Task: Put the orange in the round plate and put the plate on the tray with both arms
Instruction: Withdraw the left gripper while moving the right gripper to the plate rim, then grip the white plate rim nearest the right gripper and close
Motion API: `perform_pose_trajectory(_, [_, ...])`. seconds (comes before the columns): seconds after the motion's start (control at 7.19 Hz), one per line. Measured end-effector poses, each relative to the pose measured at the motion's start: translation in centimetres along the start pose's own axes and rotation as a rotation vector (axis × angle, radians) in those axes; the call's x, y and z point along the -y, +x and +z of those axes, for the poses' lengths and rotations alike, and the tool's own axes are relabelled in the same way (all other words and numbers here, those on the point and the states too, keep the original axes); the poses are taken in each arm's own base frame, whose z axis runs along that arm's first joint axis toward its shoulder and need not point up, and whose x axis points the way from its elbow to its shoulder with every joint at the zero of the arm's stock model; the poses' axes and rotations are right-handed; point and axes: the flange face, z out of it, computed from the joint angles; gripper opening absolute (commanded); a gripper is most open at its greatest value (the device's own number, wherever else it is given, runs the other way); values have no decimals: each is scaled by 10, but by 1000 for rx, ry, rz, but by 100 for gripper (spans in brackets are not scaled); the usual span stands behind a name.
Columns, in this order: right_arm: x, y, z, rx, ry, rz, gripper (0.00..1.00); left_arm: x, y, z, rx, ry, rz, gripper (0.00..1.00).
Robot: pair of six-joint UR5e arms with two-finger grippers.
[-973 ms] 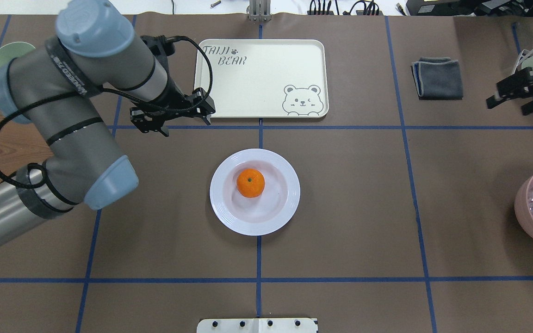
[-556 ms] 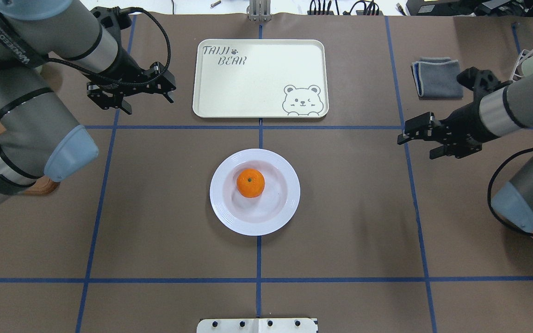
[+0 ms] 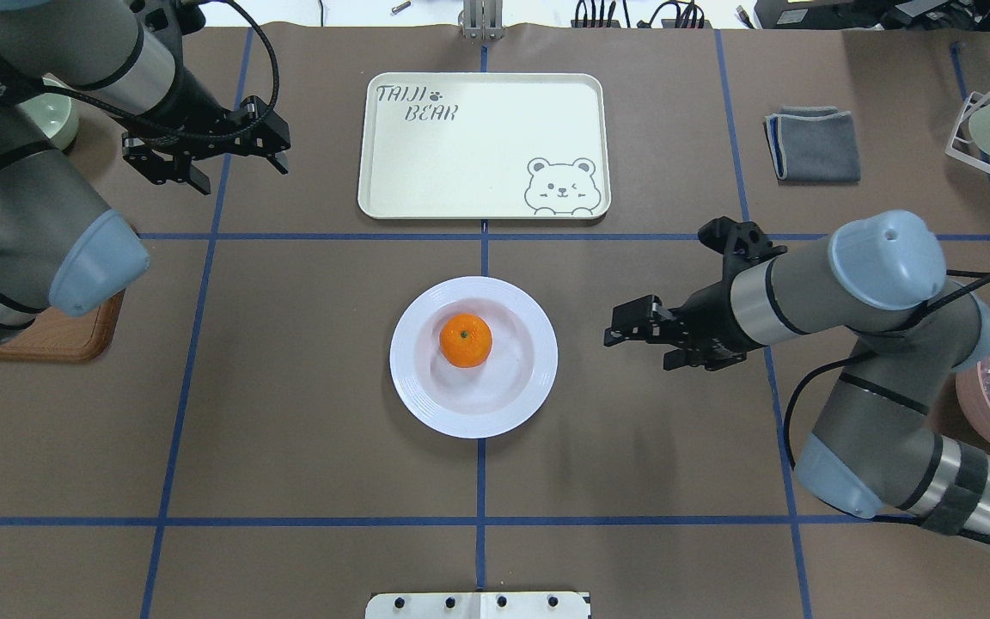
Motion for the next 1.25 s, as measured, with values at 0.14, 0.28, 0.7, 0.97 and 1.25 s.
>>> perform_pose_trajectory(0.14, [-6, -16, 17, 7, 2, -14, 100, 1, -1, 0, 1, 0, -1, 98])
perform_pose_trajectory(0.28, [-11, -23, 28, 9, 8, -24, 100, 1, -1, 0, 2, 0, -1, 98])
perform_pose_trajectory(0.7, [-16, -33, 47, 7, 21, -41, 100, 3, -3, 0, 6, 1, 22, 98])
perform_pose_trajectory(0.97, [-18, -41, 60, 4, 24, -47, 100, 16, -17, -7, 41, 4, 86, 98])
perform_pose_trajectory(1.25, [-20, -39, 70, 2, 22, -62, 100, 31, -41, -16, 79, 9, 127, 98])
